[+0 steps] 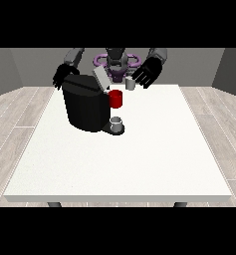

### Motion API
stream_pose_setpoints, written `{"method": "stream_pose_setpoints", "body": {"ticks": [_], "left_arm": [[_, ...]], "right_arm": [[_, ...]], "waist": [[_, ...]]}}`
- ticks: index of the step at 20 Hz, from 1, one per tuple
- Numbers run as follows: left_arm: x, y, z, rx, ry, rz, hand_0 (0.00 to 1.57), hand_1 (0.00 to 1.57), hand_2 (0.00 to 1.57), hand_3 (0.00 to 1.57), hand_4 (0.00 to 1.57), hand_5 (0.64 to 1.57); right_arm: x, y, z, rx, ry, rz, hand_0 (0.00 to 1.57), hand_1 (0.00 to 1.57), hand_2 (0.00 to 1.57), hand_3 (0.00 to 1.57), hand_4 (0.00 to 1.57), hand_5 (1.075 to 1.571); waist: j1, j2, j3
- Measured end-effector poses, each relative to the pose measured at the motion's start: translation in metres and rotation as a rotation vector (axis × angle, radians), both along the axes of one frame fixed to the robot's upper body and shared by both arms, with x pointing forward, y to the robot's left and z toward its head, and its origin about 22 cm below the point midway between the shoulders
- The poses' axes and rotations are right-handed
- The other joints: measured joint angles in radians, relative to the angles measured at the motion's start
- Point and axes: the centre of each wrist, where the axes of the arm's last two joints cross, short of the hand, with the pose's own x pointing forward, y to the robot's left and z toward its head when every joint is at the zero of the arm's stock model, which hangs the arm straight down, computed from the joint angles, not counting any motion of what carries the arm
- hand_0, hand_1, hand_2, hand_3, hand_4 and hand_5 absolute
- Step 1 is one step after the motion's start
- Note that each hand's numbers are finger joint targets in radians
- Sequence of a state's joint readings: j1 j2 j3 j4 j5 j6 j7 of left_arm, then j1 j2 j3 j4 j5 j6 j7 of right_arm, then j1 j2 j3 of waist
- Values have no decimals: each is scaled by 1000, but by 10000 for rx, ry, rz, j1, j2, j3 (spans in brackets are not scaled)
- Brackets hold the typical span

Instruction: Insert the coffee pod into the coffee machine and close the lid

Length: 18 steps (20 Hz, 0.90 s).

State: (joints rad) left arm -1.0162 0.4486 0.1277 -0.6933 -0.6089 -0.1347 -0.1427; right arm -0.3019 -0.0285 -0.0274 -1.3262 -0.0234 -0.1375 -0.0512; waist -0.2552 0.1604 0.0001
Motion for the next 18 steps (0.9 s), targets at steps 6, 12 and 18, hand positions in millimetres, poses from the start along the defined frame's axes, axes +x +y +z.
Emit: {"method": "stream_pose_setpoints", "body": {"ticks": [6,12,18], "left_arm": [[6,-5,39,20,-532,-63,1282,1282,1329,1263,517,1571],[8,-13,40,98,-675,-9,1306,1306,1328,1245,487,1571],[11,-22,47,138,-549,-159,1326,1326,1335,1233,503,1571]], "right_arm": [[4,2,7,-163,-479,-32,0,0,0,0,480,1571],[7,-2,17,-141,-590,-197,0,0,0,0,517,1571],[7,-6,14,-9,-534,-207,0,0,0,0,498,1571]], "waist": [[-245,445,-1],[-329,625,-1],[-340,710,2]]}}
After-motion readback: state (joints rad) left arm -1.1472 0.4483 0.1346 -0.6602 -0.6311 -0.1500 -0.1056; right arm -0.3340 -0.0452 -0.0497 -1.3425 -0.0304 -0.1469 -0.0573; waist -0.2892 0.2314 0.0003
